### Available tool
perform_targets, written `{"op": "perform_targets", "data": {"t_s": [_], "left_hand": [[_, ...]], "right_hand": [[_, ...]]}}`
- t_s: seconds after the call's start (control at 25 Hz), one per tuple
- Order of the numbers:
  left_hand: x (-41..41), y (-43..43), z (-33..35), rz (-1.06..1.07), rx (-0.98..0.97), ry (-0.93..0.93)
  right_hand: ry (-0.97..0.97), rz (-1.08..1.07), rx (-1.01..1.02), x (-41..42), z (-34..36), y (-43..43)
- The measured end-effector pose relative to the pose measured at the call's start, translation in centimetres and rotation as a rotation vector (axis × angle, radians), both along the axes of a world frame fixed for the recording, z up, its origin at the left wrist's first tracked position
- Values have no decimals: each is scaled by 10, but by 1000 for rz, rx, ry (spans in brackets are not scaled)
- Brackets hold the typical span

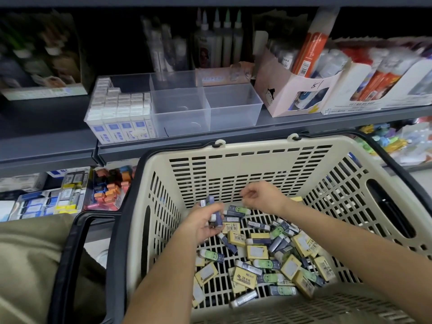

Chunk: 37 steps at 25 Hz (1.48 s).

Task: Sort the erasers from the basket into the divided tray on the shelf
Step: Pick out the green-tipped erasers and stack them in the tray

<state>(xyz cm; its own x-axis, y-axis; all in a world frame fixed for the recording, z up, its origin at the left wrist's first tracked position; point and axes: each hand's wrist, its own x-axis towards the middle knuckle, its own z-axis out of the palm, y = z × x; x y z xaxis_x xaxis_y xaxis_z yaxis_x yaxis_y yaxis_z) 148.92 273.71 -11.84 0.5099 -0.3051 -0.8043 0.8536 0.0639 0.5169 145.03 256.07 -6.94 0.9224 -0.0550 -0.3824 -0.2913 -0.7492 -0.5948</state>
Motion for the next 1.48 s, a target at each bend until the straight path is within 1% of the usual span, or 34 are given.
{"op": "perform_targets", "data": {"t_s": [0.04, 0.12, 0.2, 0.24, 0.28, 0.36, 0.48, 0.6, 0.64, 0.76, 0.96, 1.16, 1.24, 1.32, 1.4, 1.48], "left_hand": [[0, 3, -2, 25, 22, -1], [0, 5, -4, 41, 36, -5], [0, 5, -6, 44, 46, -7], [1, 6, -7, 43, 54, -5], [1, 6, -7, 42, 62, -2], [1, 6, -8, 39, 69, 0], [1, 7, -6, 46, 65, 3], [1, 10, -7, 56, 71, -8], [0, 10, -8, 56, 74, -9], [-1, 11, -7, 33, 116, -6], [0, 11, -9, 6, 144, -14], [-2, 13, -12, 35, 145, -5], [-4, 12, -9, 8, 98, 33], [-6, 6, 1, -43, 26, 78], [-6, -4, 16, -15, -79, 114], [-5, -15, 36, 0, -227, 116]], "right_hand": [[-7, 66, -148, 0, -8, -1], [16, 249, -363, -3, -29, 6], [36, 386, -501, -5, -46, 13], [37, 415, -530, -4, -51, 14], [42, 407, -507, -4, -53, 13], [87, 336, -391, -5, -58, 14], [177, 302, -358, -11, -67, 23], [169, 222, -270, -8, -67, 29], [160, 224, -259, -6, -65, 28], [152, 273, -323, -3, -57, 24], [155, 276, -440, -10, -60, 30], [78, 205, -349, -10, -54, 27], [35, 152, -311, -12, -45, 27], [-24, 42, -215, -14, -34, 28], [-76, -87, -107, -15, -16, 26], [-137, -130, -93, -16, 5, 22]]}}
